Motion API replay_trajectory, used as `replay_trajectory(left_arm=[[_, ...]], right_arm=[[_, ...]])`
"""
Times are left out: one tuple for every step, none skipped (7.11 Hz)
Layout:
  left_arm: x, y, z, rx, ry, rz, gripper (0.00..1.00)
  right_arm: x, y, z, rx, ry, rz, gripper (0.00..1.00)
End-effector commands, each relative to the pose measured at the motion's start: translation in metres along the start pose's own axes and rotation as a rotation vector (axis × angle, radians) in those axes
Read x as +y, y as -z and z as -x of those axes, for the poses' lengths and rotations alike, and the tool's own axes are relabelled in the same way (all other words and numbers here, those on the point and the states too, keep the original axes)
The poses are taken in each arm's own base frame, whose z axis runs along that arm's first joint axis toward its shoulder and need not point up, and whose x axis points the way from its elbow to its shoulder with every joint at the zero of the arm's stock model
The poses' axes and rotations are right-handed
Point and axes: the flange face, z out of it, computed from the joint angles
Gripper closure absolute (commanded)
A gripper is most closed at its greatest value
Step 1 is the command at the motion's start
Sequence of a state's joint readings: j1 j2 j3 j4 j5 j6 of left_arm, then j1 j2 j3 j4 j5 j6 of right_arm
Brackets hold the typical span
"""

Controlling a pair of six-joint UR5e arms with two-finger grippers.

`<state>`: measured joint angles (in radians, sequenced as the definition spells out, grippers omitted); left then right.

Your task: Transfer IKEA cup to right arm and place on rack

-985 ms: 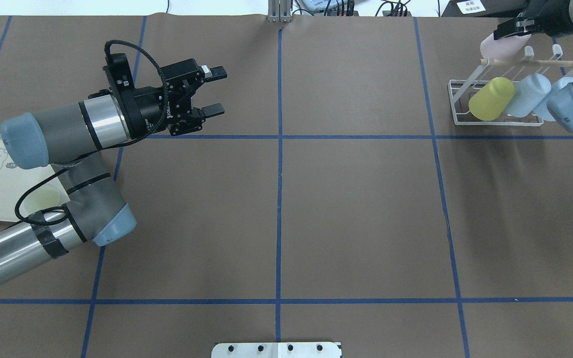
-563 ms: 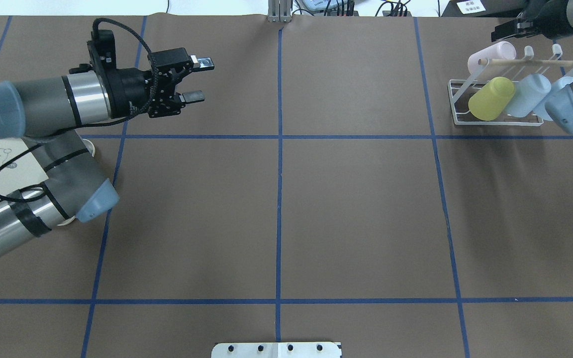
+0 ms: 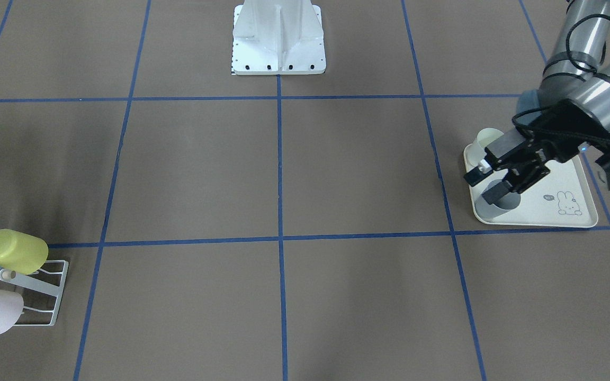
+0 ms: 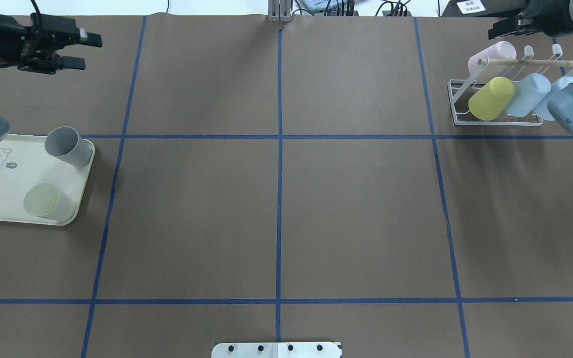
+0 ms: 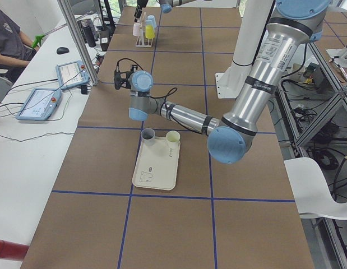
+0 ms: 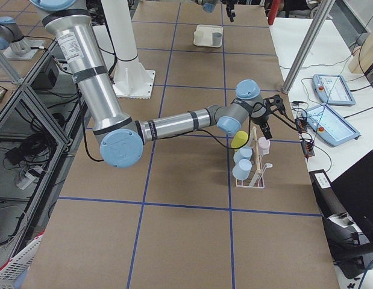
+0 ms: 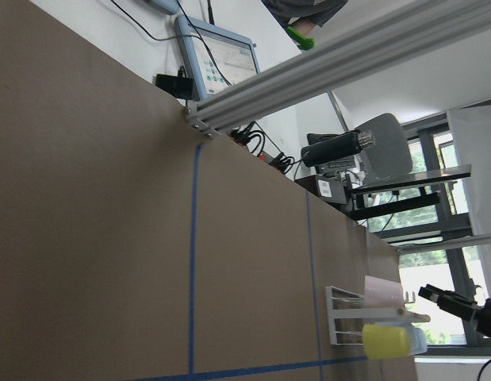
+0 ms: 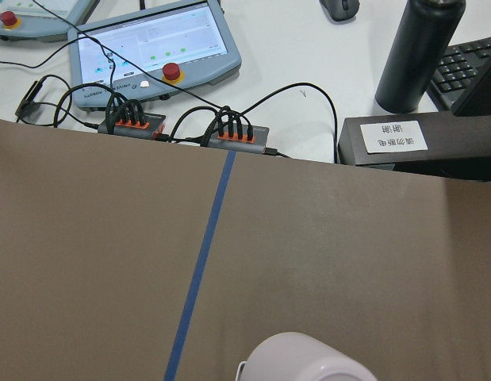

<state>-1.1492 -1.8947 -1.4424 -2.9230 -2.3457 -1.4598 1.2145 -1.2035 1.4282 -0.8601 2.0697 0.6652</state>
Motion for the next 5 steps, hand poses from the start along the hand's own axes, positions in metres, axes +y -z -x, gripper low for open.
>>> replay_trajectory(left_arm=[[0.016, 0.021, 0.075, -0.165, -0.1, 0.06, 0.0], [0.023, 0.023, 0.096, -0.221, -0.086, 0.082, 0.0], [0.02, 0.017, 0.105, -0.277, -0.085, 0.1, 0.0], [0.015, 0.017, 0.113, -0.323, -0.105, 0.117, 0.0], [0.012, 0.011, 0.122, -0.392, -0.098, 0.086, 0.0]], right_arm=[[0.015, 0.011, -0.001, -0.026, -0.001, 0.013, 0.03], [0.017, 0.015, 0.002, -0.039, -0.001, 0.019, 0.03], [0.017, 0.016, 0.003, -0.046, -0.01, 0.022, 0.03], [0.017, 0.018, 0.006, -0.054, -0.01, 0.022, 0.03], [0.021, 0.018, 0.005, -0.064, -0.025, 0.037, 0.03]])
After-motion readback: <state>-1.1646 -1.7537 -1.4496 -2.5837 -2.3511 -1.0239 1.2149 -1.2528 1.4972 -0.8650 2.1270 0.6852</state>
